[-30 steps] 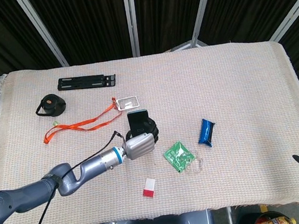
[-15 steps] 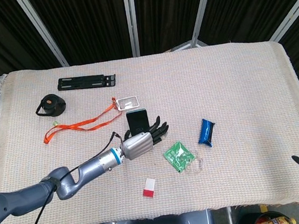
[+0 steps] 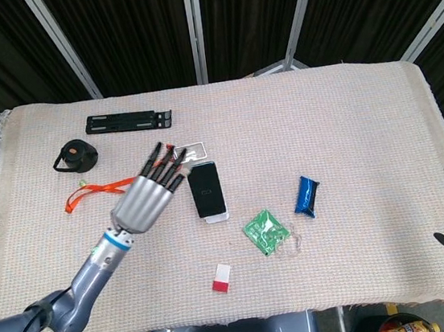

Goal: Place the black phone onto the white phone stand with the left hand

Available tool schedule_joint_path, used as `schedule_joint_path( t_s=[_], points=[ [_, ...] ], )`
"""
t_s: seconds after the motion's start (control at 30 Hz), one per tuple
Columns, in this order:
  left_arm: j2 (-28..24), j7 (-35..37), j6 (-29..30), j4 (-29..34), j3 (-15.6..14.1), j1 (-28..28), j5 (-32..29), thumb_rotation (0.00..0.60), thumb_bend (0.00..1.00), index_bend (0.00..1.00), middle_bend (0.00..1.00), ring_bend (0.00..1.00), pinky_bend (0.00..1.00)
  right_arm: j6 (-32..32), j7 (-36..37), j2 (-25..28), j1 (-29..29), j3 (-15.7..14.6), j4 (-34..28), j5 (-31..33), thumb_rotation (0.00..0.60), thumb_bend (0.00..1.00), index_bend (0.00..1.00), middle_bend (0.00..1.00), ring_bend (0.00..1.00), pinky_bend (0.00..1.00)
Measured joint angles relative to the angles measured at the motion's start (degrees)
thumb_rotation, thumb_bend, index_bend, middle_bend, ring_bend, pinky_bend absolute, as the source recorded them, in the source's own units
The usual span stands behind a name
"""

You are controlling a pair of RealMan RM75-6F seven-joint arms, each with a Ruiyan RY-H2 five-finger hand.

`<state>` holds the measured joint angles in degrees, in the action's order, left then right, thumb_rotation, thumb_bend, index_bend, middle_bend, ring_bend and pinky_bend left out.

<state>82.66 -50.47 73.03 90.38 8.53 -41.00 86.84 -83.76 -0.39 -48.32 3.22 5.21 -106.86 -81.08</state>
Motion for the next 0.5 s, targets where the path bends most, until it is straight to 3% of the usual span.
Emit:
schedule_joint_path(
  t_s=[0.23, 0.5],
  points=[
    [-6.9, 5.8, 10.5, 13.0, -2.1, 13.3, -8.2, 0.600, 0.00, 0.00, 0.00, 0.00, 0.00, -0.4, -0.7, -0.3, 0.1, -0.2, -0.5, -1.3, 0.600, 0.00, 0.00, 0.00, 0.00, 0.00],
    [-15.9, 15.6, 14.2, 20.4, -8.1, 22.6, -9.5, 0.600, 0.00, 0.00, 0.00, 0.00, 0.00, -1.2, -1.2, -0.5, 0.1, 0.0, -0.8, -1.9, 0.600, 0.00, 0.00, 0.00, 0.00, 0.00]
  ],
)
